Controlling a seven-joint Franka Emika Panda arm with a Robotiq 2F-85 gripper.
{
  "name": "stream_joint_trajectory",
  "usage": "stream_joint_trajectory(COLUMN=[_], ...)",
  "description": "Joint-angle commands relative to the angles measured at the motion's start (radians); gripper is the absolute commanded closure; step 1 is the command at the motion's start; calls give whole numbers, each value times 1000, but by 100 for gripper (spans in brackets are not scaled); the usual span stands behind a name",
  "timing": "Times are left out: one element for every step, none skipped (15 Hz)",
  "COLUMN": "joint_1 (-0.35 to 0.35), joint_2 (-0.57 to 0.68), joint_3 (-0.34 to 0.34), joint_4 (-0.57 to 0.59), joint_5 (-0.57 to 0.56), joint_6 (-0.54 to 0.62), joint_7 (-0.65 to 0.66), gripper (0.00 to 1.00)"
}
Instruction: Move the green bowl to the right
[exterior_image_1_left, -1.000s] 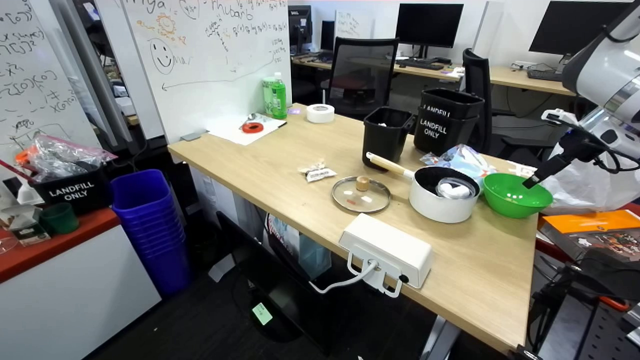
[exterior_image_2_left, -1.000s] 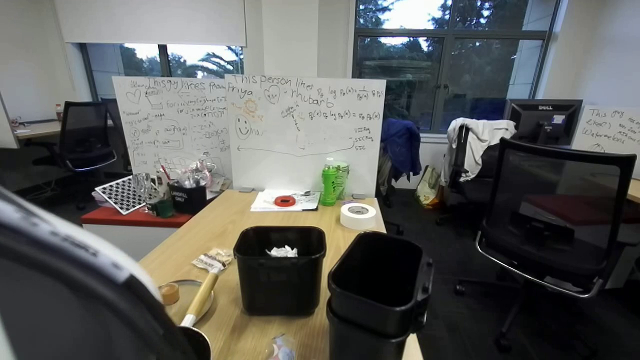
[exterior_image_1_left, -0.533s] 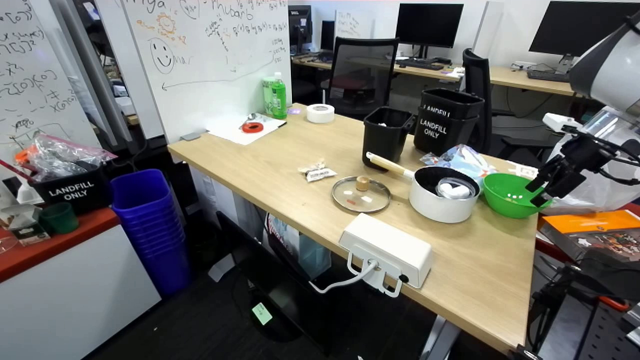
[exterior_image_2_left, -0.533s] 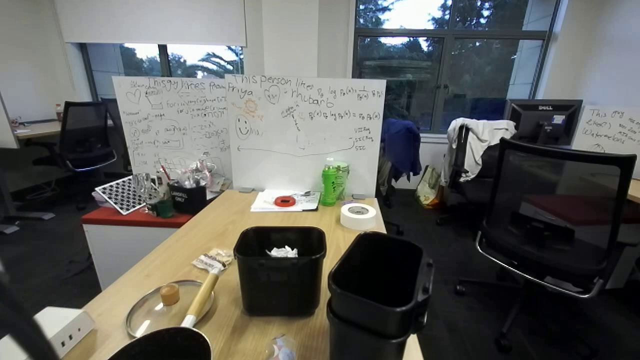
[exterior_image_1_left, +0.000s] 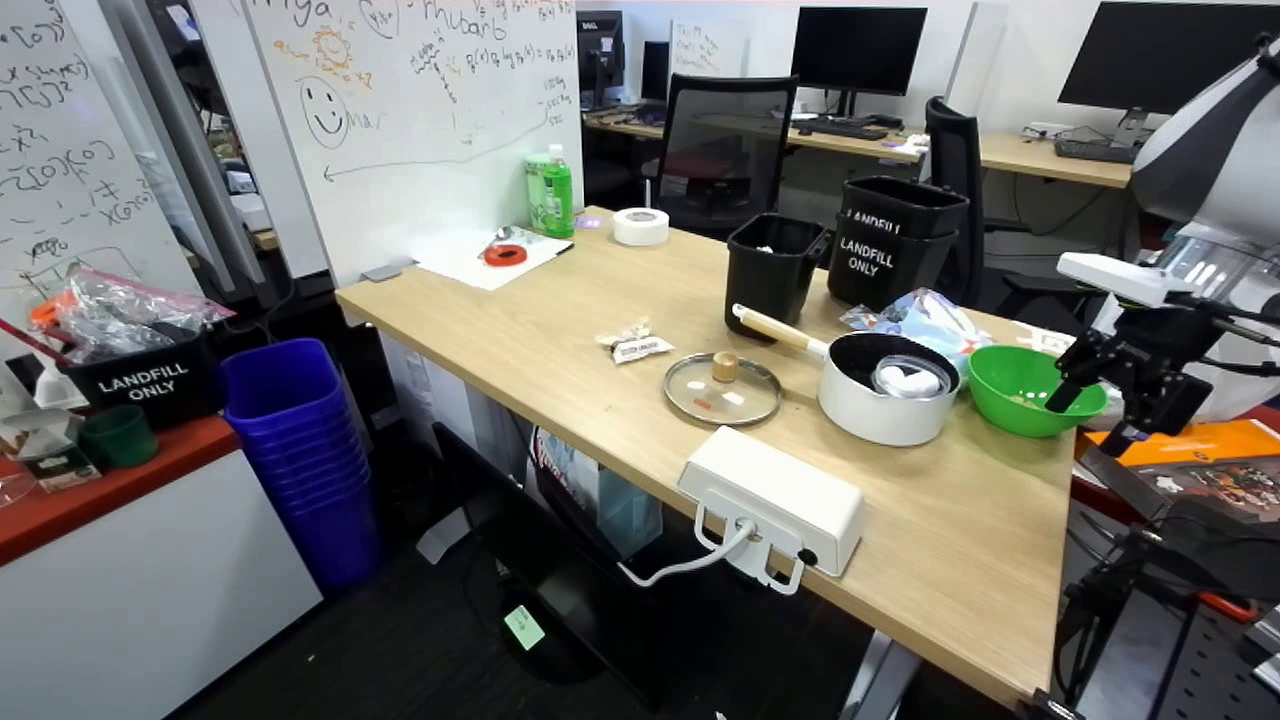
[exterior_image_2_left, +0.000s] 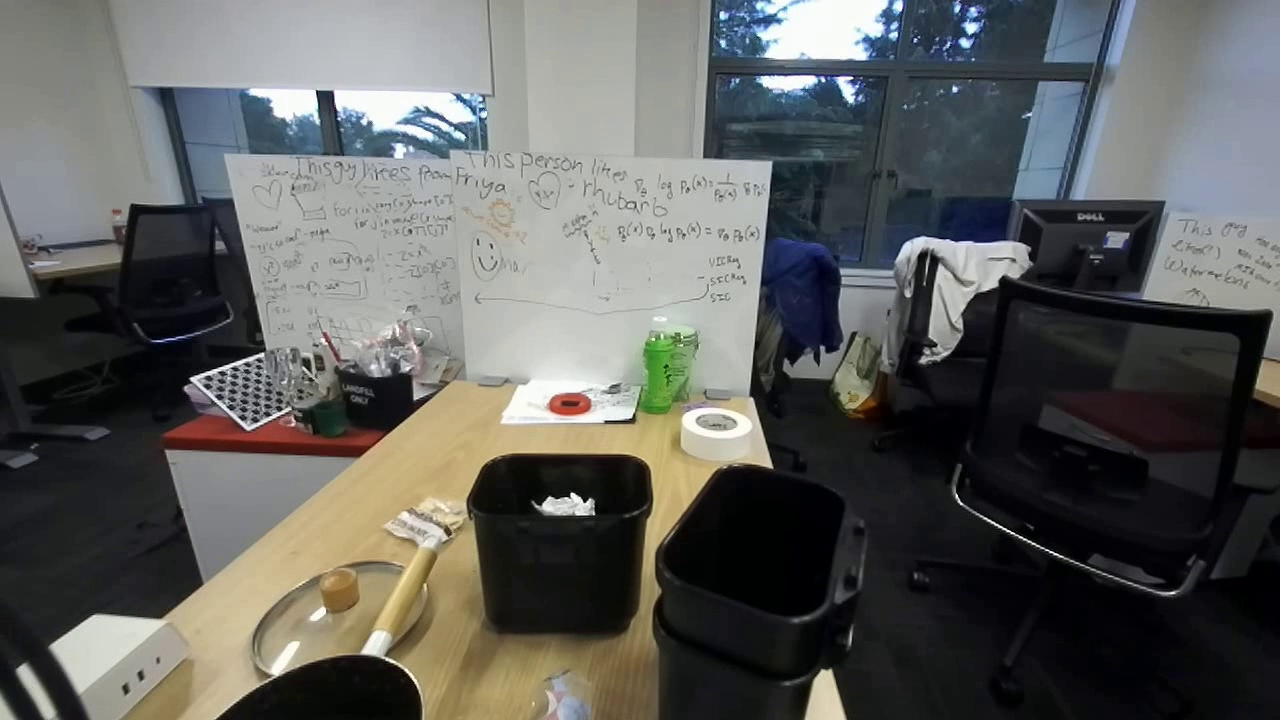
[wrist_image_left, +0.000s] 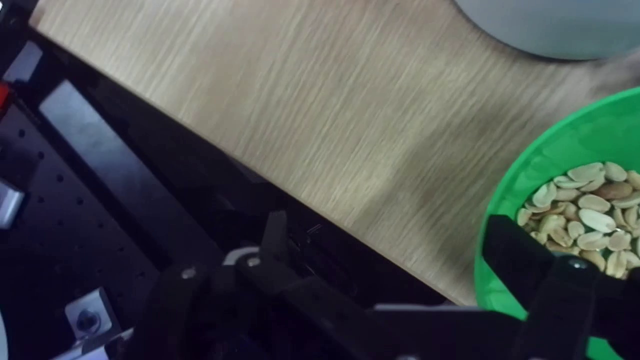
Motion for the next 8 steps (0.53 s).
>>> stream_joint_trajectory(joint_1=[-10,-10,-10,-10,-10,-10,-10,-10], joint_2=[-1,0,1,1,1,1,1,1], joint_3=[8,8,8,8,8,8,8,8], joint_4=[0,0,0,1,1,1,2,2], joint_5=[-36,-50,-55,-58,-59,-59,-59,-59], joint_6=[-11,-16,-20,-20,-21,-21,-21,-21], joint_7=[3,3,3,2,1,1,0,0], gripper=[0,0,0,0,0,0,0,0])
